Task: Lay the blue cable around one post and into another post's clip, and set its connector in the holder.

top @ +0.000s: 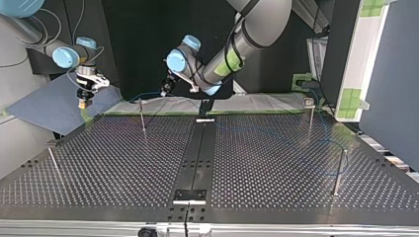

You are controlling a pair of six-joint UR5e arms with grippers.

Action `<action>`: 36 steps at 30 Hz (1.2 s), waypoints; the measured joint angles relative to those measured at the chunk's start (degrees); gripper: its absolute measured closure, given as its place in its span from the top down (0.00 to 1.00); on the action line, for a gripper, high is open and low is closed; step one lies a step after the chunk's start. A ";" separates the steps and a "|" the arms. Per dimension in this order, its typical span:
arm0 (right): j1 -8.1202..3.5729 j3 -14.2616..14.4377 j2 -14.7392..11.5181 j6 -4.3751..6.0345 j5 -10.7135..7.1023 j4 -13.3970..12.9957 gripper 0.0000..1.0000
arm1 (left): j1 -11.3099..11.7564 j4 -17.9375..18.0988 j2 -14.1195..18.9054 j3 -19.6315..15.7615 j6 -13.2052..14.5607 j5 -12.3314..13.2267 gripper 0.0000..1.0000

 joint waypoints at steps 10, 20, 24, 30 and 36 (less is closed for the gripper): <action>-1.08 -0.49 -0.04 1.50 0.00 -0.81 0.00 | 0.26 2.05 0.04 0.22 -3.23 0.11 0.00; -1.19 -0.72 -0.03 2.62 0.00 -1.52 0.00 | 1.15 2.93 -0.06 0.19 -4.62 0.00 0.00; -1.19 -0.73 -0.03 2.73 0.00 -1.67 0.00 | 1.64 3.15 -0.38 -0.07 -4.90 0.02 0.00; -1.00 -0.73 -0.03 2.77 -0.01 -2.04 0.00 | 2.00 4.26 -1.23 -0.77 -5.45 0.37 0.00; -0.93 -0.73 -0.02 2.78 0.00 -2.20 0.00 | 1.96 5.19 -1.37 -1.62 -5.79 1.06 0.00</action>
